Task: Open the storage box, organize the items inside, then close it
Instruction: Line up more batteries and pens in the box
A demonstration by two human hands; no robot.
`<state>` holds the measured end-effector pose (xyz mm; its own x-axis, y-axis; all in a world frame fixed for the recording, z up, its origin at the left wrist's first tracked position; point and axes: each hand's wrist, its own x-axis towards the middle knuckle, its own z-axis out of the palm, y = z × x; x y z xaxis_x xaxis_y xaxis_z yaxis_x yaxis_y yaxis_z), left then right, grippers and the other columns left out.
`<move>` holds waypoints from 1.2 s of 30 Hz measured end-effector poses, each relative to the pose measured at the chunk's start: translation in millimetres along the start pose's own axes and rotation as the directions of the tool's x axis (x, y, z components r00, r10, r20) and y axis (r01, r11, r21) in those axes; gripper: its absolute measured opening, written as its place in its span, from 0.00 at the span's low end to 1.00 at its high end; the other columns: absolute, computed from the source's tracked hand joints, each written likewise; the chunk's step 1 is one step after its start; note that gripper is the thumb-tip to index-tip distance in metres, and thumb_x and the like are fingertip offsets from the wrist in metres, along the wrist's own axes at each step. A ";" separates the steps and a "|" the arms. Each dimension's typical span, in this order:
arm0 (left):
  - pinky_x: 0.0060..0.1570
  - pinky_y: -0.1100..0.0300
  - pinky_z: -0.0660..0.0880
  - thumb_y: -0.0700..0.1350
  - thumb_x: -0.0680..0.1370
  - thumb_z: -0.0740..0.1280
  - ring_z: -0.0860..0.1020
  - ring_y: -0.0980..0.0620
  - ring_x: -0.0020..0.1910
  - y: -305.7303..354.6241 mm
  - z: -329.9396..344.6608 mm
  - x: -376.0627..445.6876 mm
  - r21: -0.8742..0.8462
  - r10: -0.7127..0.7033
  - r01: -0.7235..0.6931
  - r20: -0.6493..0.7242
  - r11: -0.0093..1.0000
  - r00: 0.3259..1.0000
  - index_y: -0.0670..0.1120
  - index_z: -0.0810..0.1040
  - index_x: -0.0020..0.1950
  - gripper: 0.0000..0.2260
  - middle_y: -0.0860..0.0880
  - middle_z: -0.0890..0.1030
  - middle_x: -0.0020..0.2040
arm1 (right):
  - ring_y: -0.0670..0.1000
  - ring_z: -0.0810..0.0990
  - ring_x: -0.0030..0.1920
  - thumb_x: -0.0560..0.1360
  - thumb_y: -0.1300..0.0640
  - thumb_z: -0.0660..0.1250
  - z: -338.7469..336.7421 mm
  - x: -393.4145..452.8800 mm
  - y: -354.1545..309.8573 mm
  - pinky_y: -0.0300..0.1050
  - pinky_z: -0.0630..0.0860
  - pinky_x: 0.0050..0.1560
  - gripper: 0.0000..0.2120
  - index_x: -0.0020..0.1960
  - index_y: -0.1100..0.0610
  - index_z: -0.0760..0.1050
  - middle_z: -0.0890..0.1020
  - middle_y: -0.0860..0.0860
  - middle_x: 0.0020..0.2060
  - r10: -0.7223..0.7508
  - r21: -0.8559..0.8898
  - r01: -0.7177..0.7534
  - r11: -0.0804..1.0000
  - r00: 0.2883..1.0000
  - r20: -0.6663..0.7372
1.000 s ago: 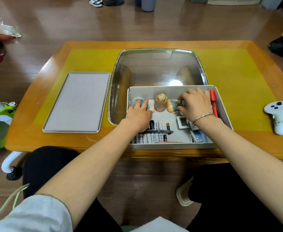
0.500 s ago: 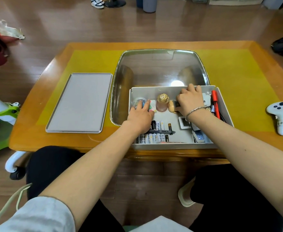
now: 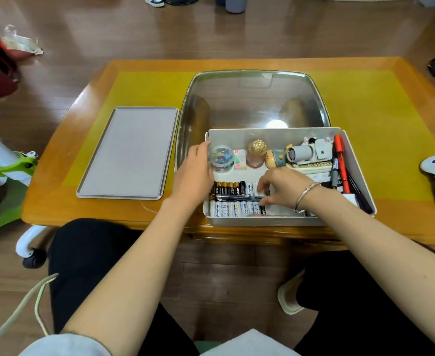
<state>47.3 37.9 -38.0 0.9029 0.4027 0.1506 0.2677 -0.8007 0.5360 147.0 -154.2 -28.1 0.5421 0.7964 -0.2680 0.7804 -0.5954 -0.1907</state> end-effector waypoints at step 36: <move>0.62 0.50 0.61 0.35 0.73 0.69 0.65 0.44 0.68 14.4 8.3 -21.2 0.275 0.053 0.001 -0.191 0.961 0.980 0.46 0.77 0.59 0.16 0.46 0.72 0.68 | 0.59 0.80 0.46 0.77 0.55 0.64 9.9 43.8 4.4 0.52 0.79 0.47 0.07 0.52 0.52 0.79 0.82 0.54 0.47 0.049 -0.012 -0.050 0.999 0.993 -0.103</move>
<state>34.8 14.1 -40.4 0.8350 0.4368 0.3347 0.3511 -0.8912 0.2872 171.1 -122.9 -50.1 0.6088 0.7732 -0.1778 0.7560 -0.6333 -0.1656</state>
